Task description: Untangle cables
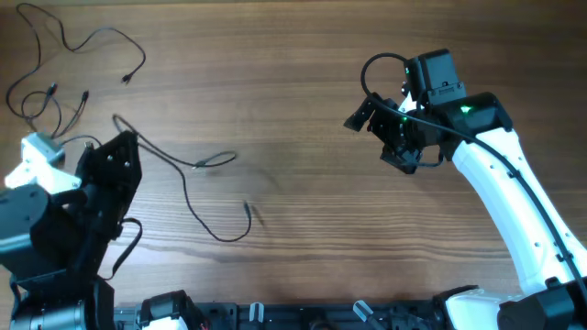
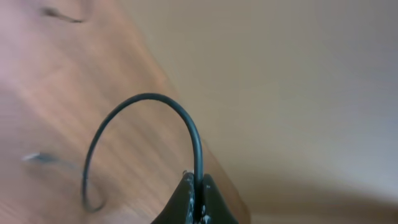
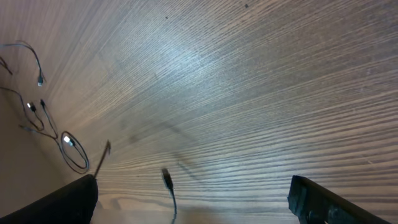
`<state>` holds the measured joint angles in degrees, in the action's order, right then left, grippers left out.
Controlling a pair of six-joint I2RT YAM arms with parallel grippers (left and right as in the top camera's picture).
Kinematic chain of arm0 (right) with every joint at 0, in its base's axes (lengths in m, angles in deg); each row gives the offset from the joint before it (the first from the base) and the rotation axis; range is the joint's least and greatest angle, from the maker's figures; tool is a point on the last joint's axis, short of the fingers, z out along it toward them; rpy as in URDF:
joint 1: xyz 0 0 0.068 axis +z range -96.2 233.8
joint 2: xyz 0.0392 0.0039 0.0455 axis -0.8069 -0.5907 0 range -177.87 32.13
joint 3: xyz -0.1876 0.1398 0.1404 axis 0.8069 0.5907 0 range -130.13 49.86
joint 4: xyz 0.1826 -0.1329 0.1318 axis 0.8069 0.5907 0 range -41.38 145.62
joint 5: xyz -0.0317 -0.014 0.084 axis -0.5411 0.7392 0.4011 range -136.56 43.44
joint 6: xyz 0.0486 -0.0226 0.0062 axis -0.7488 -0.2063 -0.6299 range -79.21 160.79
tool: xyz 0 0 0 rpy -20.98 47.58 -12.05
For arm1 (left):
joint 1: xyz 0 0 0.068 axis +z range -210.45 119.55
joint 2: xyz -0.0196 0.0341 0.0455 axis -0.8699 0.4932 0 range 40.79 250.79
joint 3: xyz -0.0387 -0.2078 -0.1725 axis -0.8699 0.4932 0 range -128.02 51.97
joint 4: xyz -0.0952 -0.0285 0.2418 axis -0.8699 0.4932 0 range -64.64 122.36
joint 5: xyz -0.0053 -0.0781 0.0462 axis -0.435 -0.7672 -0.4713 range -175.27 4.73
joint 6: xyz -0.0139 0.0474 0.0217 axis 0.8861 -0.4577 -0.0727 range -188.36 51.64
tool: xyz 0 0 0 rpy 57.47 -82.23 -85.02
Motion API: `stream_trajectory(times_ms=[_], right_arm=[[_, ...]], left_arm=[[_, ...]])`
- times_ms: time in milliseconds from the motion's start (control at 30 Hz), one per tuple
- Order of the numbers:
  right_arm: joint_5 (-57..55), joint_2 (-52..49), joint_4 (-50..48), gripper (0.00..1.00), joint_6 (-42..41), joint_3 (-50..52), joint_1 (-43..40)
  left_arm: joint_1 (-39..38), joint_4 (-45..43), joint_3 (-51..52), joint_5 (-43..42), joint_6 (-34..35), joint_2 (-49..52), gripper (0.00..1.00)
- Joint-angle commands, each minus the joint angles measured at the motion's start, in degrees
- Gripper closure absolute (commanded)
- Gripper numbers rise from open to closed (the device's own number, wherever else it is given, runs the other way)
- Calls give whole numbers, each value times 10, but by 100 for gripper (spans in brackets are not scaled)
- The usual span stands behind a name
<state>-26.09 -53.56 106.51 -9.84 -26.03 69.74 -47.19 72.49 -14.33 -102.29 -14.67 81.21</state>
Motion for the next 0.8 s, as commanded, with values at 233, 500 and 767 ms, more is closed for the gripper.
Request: stream_trajectory(times_ms=[233, 500, 767], right_arm=[[-12, 9, 9, 0, 12, -4, 1], [-12, 9, 9, 0, 12, -4, 1], [-12, 9, 16, 0, 12, -4, 1]], left_arm=[[4, 119, -8, 243, 253, -3, 96], [16, 137, -8, 433, 263, 7, 96], [188, 118, -8, 537, 261, 137, 96]])
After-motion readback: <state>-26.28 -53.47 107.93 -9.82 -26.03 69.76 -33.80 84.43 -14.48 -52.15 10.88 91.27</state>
